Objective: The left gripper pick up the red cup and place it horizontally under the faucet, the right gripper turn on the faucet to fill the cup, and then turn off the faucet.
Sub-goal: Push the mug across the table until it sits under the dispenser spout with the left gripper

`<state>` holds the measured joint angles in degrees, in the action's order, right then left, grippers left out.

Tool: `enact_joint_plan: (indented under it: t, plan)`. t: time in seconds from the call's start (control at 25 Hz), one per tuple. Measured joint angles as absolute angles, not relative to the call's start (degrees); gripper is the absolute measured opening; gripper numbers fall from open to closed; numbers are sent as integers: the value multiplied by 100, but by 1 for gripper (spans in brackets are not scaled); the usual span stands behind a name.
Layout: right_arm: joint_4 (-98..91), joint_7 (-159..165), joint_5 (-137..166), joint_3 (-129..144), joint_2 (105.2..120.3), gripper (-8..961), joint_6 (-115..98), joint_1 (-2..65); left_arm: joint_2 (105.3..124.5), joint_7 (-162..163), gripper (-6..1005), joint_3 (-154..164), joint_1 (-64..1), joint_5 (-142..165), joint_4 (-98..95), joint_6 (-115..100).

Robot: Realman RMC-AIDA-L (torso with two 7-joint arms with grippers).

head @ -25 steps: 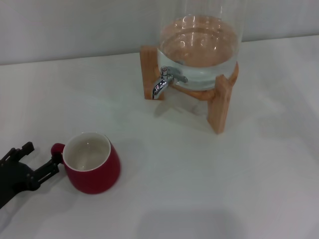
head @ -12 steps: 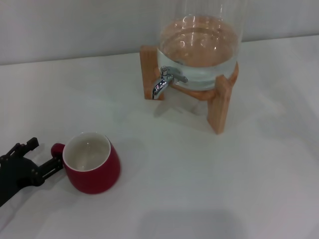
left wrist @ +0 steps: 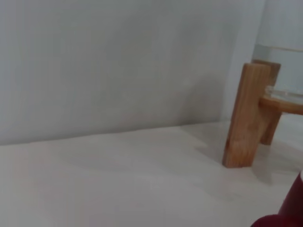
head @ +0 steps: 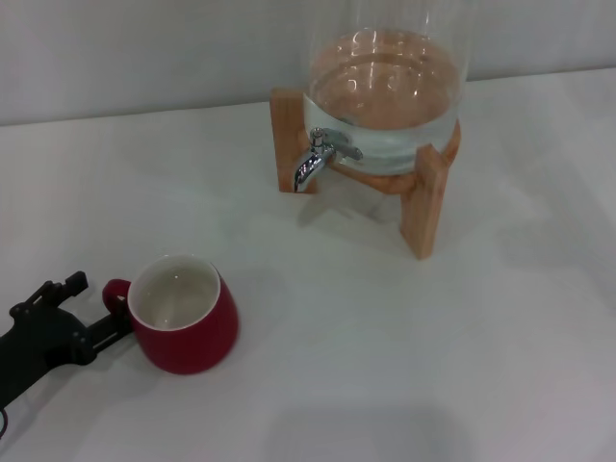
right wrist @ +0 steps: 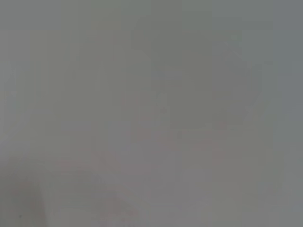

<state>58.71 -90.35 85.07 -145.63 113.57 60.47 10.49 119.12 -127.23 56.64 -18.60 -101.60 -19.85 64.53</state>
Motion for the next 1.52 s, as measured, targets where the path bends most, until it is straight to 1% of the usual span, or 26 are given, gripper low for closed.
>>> enact_joint_plan:
  t: [0.4,1.08,1.52]
  plan:
    - [5871,-9035,8508,-14564,11356,720,6030,1050,11922,-12741,791,5695,-1729,-10080,-2275,6415]
    - [5871,-9044,8508,-14572,11359,721,6020,1055,11921,-12763,760,5731,-1721,-10018,-2267,6596]
    - [5871,-9044,8508,-14572,11368,720,6028,1039,11909,-12768,558,5844,-1713,-9925,-2272,6661]
